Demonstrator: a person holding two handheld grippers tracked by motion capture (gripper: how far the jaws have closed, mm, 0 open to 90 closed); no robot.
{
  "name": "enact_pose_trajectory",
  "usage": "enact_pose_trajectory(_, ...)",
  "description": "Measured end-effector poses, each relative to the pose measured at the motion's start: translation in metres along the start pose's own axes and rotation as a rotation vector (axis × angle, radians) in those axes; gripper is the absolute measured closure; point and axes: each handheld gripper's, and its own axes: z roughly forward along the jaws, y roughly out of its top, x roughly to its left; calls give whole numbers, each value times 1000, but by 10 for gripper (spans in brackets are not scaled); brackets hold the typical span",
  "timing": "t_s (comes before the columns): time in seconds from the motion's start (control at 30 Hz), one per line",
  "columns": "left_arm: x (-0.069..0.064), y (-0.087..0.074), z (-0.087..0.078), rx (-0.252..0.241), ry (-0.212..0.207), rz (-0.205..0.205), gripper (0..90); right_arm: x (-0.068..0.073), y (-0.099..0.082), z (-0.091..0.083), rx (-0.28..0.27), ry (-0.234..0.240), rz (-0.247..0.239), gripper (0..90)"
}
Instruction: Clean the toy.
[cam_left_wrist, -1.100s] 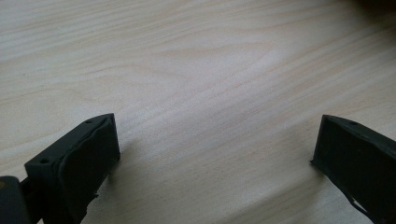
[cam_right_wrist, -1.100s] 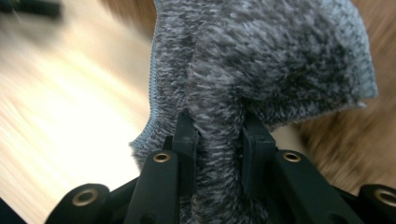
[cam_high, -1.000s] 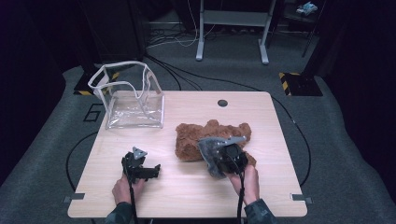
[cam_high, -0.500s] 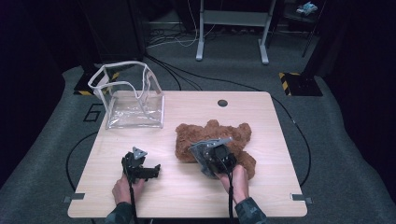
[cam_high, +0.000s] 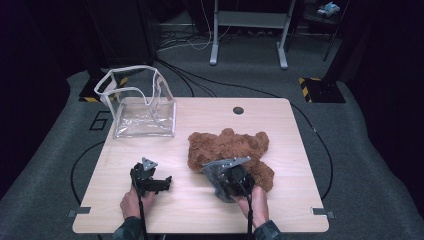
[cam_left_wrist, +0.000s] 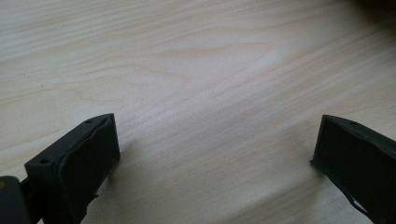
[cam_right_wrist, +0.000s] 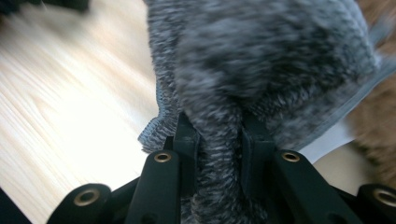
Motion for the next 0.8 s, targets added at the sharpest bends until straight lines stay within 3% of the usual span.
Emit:
enact_pose_trajectory(0.07, 0, 0, 0, 0, 0, 0, 0, 0, 3, -3, -15, 2, 3, 722)
enact_pose_trajectory(0.1, 0, 0, 0, -1, 0, -1, 1, -1, 16, -14, -54, -13, 1, 721)
enact_pose_trajectory(0.17, 0, 0, 0, 0, 0, 1, 1, -2, 21, -17, -78, -14, -6, 721)
enact_pose_trajectory(0.2, 0, 0, 0, 0, 0, 0, 0, -1, 33, -21, -104, -19, -9, 721)
enact_pose_trajectory(0.37, 0, 0, 0, 0, 0, 1, 0, 1, 55, -16, -132, -11, -23, 720)
enact_pose_trajectory(0.43, 0, 0, 0, 0, 0, 1, 0, 5, 63, -8, -128, -7, -23, 721)
enact_pose_trajectory(0.47, 0, 0, 0, 0, 1, -1, 0, 8, 66, 4, -98, 0, -31, 722)
enact_pose_trajectory(0.57, 0, 0, 0, 0, 0, 1, 0, 13, 64, 16, -69, 9, -39, 723)
enact_pose_trajectory(0.6, 0, 0, 0, 0, 0, 1, 0, 17, 59, 26, -45, 18, -37, 724)
enact_pose_trajectory(0.7, 0, 0, 0, 1, 0, 1, 0, 19, 53, 34, -29, 22, -34, 724)
enact_pose_trajectory(0.8, 0, 0, 0, 0, 0, 0, 0, 22, 43, 47, 21, 35, -21, 724)
